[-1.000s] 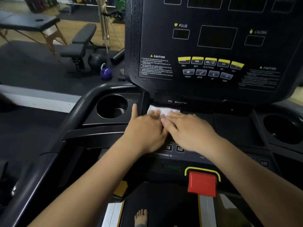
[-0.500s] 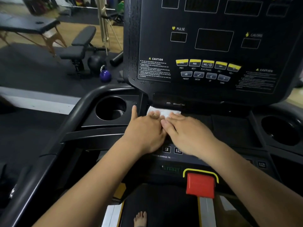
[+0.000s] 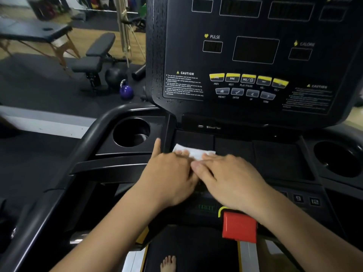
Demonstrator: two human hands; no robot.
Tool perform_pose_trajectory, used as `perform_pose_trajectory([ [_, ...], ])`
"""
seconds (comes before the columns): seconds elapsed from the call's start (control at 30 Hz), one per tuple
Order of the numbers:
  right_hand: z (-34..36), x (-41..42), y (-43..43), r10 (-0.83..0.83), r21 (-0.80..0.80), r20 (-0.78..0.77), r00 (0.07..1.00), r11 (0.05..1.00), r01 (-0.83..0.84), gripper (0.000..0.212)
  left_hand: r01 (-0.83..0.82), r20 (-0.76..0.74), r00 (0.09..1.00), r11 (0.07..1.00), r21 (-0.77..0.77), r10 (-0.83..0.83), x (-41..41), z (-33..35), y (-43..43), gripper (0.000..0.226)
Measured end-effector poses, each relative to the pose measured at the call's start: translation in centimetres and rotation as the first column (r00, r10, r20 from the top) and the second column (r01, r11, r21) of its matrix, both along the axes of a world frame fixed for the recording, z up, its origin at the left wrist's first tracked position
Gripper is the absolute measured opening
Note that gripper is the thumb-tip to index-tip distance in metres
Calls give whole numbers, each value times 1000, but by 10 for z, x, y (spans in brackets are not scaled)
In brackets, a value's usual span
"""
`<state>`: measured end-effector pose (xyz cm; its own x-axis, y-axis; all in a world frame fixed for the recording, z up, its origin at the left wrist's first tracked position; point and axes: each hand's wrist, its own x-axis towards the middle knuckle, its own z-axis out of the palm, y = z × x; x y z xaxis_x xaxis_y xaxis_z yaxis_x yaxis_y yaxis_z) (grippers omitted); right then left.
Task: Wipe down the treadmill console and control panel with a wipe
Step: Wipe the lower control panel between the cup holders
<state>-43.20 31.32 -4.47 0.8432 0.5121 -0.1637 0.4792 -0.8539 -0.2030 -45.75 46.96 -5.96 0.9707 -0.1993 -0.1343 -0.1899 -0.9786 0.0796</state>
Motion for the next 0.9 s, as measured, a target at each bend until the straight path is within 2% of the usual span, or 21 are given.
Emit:
perform_pose_trajectory([
  [0.03,-1,6,0,-16,-12,-18,1000,1000,16,71,-8,-9,1000,1000,-1,8,4,-1,-1,72],
  [0.1,-8,26,7,-26,-11,-59,998,1000,25,62,-48,-55,997,999,-24,47,23,-8,-2,62],
  [0.2,-11,39,14,-30,15,-62,998,999,31,61,-79,-89,993,997,-25,76,40,-11,-1,58],
  [0.33,-12,3,0,31,51,-75,997,998,-27,66,-7,-9,1000,999,-40,7,1,-10,9,76],
  [0.4,-14,5,-3,35,27,-78,996,999,-33,66,-5,-22,1000,1000,-17,4,-5,-16,11,83],
  [0.53,-13,37,6,-2,41,-104,995,999,6,57,-57,-74,996,998,-12,55,19,-16,7,76],
  [0.7,-10,14,-3,94,64,-109,990,994,-87,75,-9,-13,1000,999,36,9,-7,-1,6,82],
  [0.8,-9,8,-11,80,93,-133,988,993,-68,79,-23,18,1000,1000,16,23,-10,3,2,86],
  [0.9,-8,14,-13,78,49,-75,994,996,-75,81,25,1,1000,999,-30,-25,3,-1,-9,83],
])
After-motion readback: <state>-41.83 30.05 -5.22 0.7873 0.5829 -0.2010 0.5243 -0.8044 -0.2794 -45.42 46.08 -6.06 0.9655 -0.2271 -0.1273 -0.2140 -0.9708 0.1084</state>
